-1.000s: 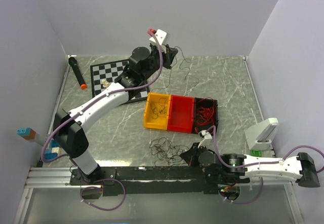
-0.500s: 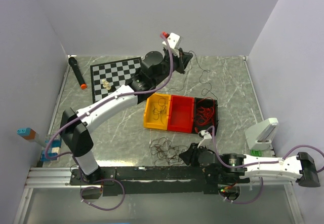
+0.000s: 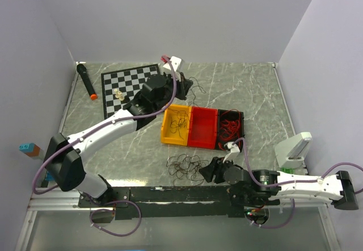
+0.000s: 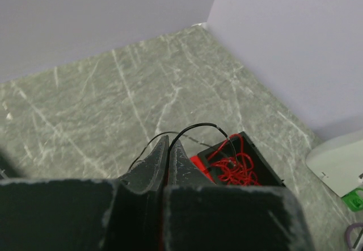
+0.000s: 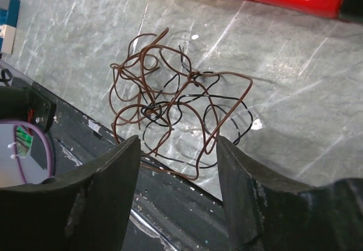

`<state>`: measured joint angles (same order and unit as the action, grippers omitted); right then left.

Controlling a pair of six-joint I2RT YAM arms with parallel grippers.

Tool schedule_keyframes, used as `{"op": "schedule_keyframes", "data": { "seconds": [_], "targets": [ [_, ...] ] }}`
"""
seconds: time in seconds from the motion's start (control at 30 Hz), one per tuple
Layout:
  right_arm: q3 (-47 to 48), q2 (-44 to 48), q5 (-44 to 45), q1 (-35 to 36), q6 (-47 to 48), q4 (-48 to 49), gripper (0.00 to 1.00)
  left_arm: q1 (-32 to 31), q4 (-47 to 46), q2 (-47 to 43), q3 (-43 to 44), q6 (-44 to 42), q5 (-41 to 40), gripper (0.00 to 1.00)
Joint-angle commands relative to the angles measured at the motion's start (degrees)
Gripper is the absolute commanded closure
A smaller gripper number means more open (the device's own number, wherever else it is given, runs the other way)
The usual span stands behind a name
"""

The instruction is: Untangle the cables

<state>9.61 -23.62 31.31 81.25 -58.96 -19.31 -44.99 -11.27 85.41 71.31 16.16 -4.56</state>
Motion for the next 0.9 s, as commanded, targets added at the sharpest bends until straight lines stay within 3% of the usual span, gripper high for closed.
{"op": "schedule_keyframes", "data": {
  "seconds": [0.0,0.4,0.87],
  "targets": [
    [3.57,0.85,2.0,0.66,1.12,-2.4,0.36,2.45,0.72,-4.36,-2.39,1.24,-2.21,0.99],
    [1.12,-0.11,0.51,0.66,0.78,-0.03,0.37,8.6,0.02,-13.42,-9.7,1.85,2.97,0.99],
    [0.06,-2.14,-0.55,0.66,-0.98,0.42,0.37,9.4,1.34,-19.57,-21.2,0.36,2.98,0.99]
  ]
}}
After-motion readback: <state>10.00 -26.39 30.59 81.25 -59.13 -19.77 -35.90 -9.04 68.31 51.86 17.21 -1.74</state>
